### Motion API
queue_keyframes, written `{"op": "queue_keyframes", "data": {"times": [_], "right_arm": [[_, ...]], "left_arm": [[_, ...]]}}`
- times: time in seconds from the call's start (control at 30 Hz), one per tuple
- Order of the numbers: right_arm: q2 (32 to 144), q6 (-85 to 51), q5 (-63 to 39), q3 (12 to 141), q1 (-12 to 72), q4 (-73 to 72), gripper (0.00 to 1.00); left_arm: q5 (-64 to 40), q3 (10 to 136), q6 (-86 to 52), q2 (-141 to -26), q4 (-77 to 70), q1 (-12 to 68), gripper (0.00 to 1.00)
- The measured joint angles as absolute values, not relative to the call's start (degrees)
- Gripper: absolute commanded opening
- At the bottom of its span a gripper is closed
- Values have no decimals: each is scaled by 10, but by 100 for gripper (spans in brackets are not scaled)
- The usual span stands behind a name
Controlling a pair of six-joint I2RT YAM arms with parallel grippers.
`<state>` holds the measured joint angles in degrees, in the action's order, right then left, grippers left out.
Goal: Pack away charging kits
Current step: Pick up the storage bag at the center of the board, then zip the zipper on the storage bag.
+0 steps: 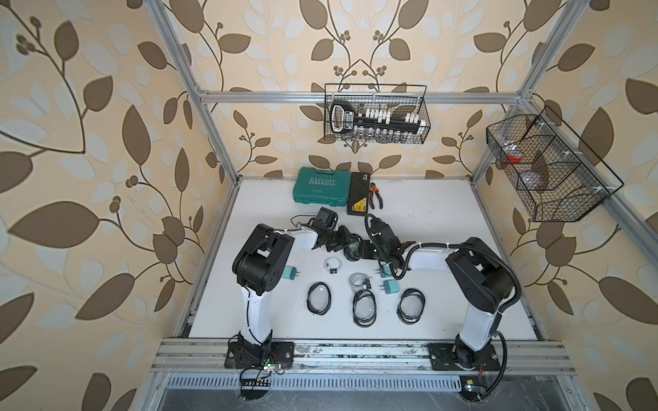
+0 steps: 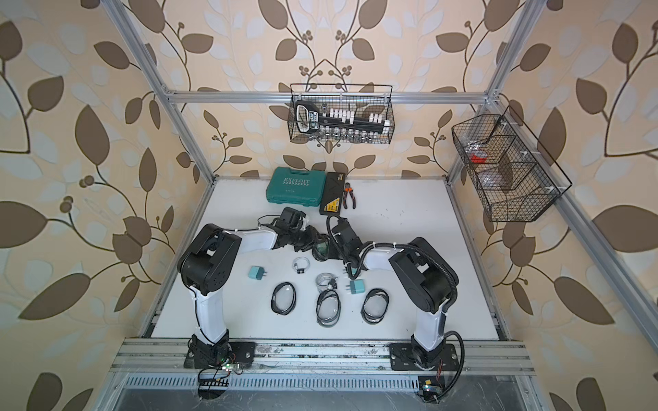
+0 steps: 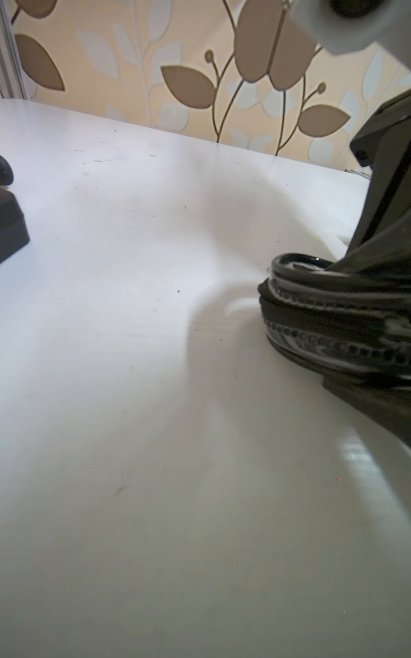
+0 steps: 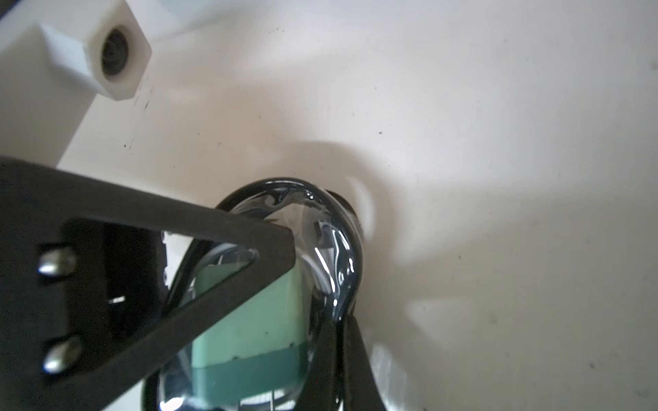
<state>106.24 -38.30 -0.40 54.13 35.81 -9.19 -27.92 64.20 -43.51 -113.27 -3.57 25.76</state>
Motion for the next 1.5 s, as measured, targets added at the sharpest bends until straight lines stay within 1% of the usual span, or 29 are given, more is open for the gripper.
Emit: {"op": "queue_keyframes", "data": {"times": [0.13, 0.27, 0.33, 0.6, 0.73, 0.83, 0.97, 1.1, 1.17, 1.3, 1.4, 1.5], "right_arm": [[1063, -383, -4, 541, 358, -88, 0], [1063, -383, -4, 541, 358, -88, 0], [1063, -383, -4, 541, 358, -88, 3], [1060, -380, -4, 541, 358, -83, 18], [1028, -378, -4, 541, 358, -64, 31], [977, -373, -4, 538, 358, -56, 37], [883, -366, 3, 513, 359, -56, 42], [771, -349, 45, 460, 387, -69, 43], [715, -330, 81, 425, 430, -93, 43], [606, -258, 145, 339, 542, -185, 43], [556, -195, 172, 296, 600, -259, 42], [542, -140, 178, 283, 635, -321, 41]], "left_arm": [[-295, 642, -440, -1140, -49, 256, 32], [-301, 640, -441, -1141, -56, 254, 21], [-302, 638, -442, -1141, -60, 254, 14], [-307, 631, -451, -1141, -74, 254, 1], [-307, 626, -453, -1134, -74, 254, 0], [-306, 615, -457, -1119, -66, 254, 0], [-296, 593, -471, -1079, -48, 247, 0], [-277, 557, -492, -988, -55, 242, 0], [-264, 541, -498, -925, -65, 239, 0], [-235, 513, -497, -754, -98, 239, 0], [-220, 489, -489, -622, -133, 241, 0], [-214, 460, -481, -506, -162, 245, 0]]}}
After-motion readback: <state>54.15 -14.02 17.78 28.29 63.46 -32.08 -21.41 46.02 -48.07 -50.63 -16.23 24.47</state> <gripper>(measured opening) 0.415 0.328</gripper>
